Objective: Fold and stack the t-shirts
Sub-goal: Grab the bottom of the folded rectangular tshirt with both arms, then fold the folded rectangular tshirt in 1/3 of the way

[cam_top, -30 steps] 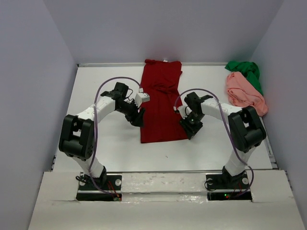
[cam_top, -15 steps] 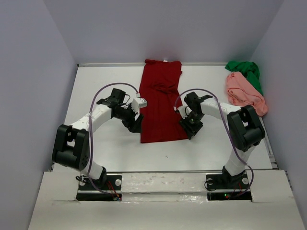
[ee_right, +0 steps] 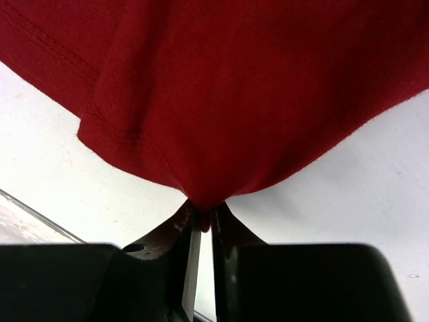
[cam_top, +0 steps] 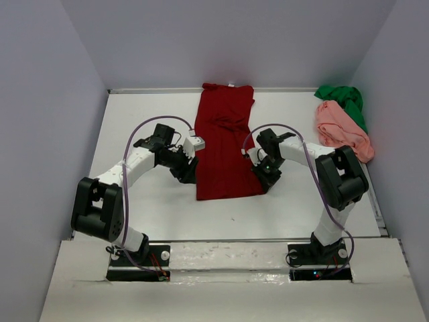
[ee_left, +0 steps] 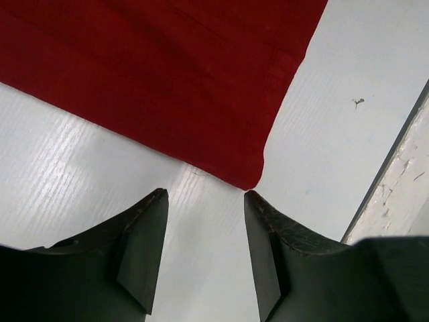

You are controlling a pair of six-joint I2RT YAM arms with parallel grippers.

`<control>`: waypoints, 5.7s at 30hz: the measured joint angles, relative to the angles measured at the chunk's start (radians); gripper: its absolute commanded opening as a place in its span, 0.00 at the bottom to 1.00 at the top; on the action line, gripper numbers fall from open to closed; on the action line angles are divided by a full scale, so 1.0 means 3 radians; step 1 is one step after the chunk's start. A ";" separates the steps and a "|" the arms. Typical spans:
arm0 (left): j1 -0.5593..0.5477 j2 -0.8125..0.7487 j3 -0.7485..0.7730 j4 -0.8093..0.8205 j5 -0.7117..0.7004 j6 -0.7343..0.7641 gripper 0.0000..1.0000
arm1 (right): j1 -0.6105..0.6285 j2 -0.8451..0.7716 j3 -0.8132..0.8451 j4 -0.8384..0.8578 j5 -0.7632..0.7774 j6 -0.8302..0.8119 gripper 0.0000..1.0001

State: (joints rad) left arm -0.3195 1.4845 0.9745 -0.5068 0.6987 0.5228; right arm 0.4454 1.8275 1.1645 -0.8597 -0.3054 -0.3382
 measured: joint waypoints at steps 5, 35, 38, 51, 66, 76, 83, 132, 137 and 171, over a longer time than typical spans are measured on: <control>0.0000 0.0010 0.0019 -0.0104 0.0015 0.0047 0.58 | 0.0000 0.0001 0.0000 -0.0001 -0.0017 -0.0015 0.10; -0.0333 0.1127 0.0434 -0.0832 -0.0034 0.0197 0.63 | 0.0000 0.0001 0.0000 -0.0008 -0.0015 -0.0039 0.08; -0.0333 0.1127 0.0434 -0.0815 -0.0074 0.0123 0.63 | 0.0000 0.0001 0.0000 -0.0008 -0.0015 -0.0046 0.07; -0.0627 0.1237 0.0543 -0.0829 -0.0136 0.0173 0.43 | 0.0000 0.0001 0.0000 -0.0008 -0.0015 -0.0047 0.06; -0.0721 0.1253 0.0554 -0.0797 -0.0333 0.0108 0.00 | 0.0000 0.0001 0.0000 -0.0010 -0.0014 -0.0048 0.02; -0.0721 0.1155 0.0548 -0.0788 -0.0407 0.0165 0.00 | 0.0000 0.0000 0.0014 -0.0051 0.0024 -0.0075 0.00; -0.0720 0.0960 0.0547 -0.0928 -0.0342 0.0393 0.00 | 0.0000 -0.0097 0.0022 -0.0163 0.0033 -0.0118 0.00; -0.0666 0.0771 0.1704 -0.1806 -0.0067 0.1399 0.00 | 0.0000 -0.0455 0.1095 -0.1294 -0.0011 -0.0617 0.00; -0.0551 0.0811 0.1710 -0.1690 -0.0144 0.1251 0.00 | 0.0000 -0.0329 0.1237 -0.1071 0.0189 -0.0543 0.00; -0.0106 0.1277 0.2047 -0.0879 -0.0421 0.0487 0.00 | -0.0140 0.0546 0.2103 -0.0336 0.1108 -0.0340 0.00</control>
State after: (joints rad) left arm -0.3511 1.8675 1.5887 -0.7704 0.5724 0.6689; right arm 0.4034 1.9911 1.7954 -0.9604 0.0269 -0.4400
